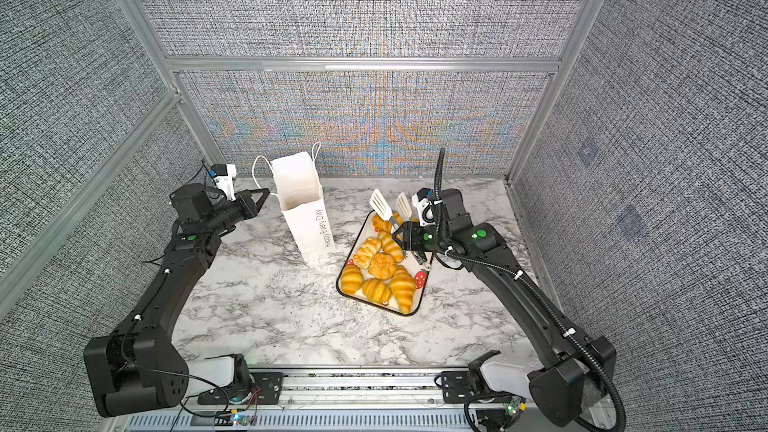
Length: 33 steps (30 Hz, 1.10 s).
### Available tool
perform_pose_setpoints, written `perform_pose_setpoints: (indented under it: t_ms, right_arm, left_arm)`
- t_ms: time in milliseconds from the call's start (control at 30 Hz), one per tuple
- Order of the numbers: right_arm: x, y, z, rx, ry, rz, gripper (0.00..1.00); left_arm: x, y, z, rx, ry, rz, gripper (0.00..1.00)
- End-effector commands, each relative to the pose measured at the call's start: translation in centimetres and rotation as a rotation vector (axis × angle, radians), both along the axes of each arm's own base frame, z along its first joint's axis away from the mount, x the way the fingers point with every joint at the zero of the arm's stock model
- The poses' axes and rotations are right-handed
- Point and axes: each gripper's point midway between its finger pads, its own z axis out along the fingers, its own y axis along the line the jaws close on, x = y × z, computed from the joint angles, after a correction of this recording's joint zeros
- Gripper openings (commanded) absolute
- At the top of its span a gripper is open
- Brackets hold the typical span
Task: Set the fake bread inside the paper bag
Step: 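Withdraw the open tongs from the bag back over the croissant tray, then lower the tongs onto a croissant at the tray's nearer end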
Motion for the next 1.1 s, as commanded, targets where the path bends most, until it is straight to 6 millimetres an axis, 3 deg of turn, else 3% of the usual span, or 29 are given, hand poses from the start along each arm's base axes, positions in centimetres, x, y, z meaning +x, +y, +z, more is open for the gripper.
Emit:
perform_pose_setpoints:
  t_ms: [0, 367, 600, 833, 1067]
  right_arm:
    - [-0.5, -0.6, -1.2, -0.020, 0.029, -0.020, 0.56]
    - [-1.0, -1.5, -6.1, -0.090, 0.136, -0.032, 0.56]
    - [-1.6, -2.0, -8.0, -0.122, 0.187, -0.027, 0.56]
    - [-4.5, -3.3, -9.6, -0.156, 0.271, -0.033, 0.56]
    - [-7.7, -4.4, -9.7, -0.147, 0.333, -0.049, 0.55]
  left_arm:
    - [-0.1, -0.2, 0.7, 0.002, -0.034, -0.015, 0.00]
    - [0.0, -0.2, 0.4, 0.000, -0.028, -0.016, 0.00]
    - [0.0, -0.2, 0.3, 0.001, -0.025, -0.015, 0.00]
    - [0.0, -0.2, 0.4, 0.000, -0.026, -0.015, 0.00]
    - [0.0, -0.4, 0.4, -0.011, -0.025, -0.024, 0.00]
